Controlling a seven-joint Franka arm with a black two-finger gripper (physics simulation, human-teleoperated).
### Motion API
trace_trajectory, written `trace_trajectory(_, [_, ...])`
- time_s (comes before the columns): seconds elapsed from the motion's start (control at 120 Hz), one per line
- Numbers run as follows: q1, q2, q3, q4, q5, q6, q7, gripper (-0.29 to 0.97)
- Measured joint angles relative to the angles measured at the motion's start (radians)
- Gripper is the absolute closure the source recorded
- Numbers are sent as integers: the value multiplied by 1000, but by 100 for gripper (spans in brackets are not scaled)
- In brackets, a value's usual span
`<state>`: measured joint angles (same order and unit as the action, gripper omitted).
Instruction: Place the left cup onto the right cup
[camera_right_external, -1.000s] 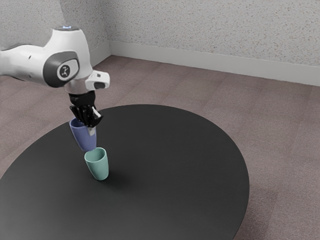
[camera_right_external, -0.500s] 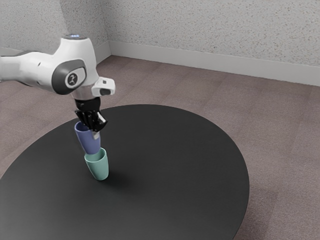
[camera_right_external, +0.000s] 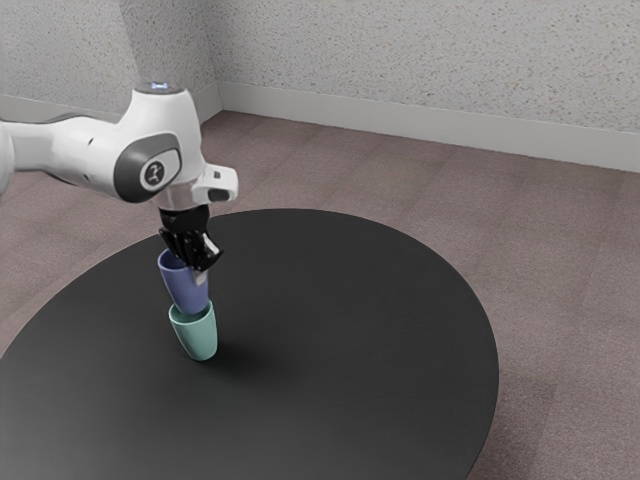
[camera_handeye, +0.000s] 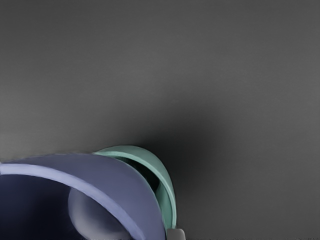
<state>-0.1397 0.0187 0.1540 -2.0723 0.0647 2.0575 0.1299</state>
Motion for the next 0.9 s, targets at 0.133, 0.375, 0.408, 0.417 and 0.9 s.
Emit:
trace_trajectory(0.133, [2,-16,-2,-22,0,3,0,78])
trace_trajectory(0.375, [2,-18,3,-36,0,9,-1,78])
trace_trajectory(0.408, [5,-17,0,-36,0,11,-1,78])
trace_trajectory(0.417, [6,-16,-1,-36,0,12,-1,78])
trace_trajectory(0.9, [10,16,0,-36,1,47,-3,79])
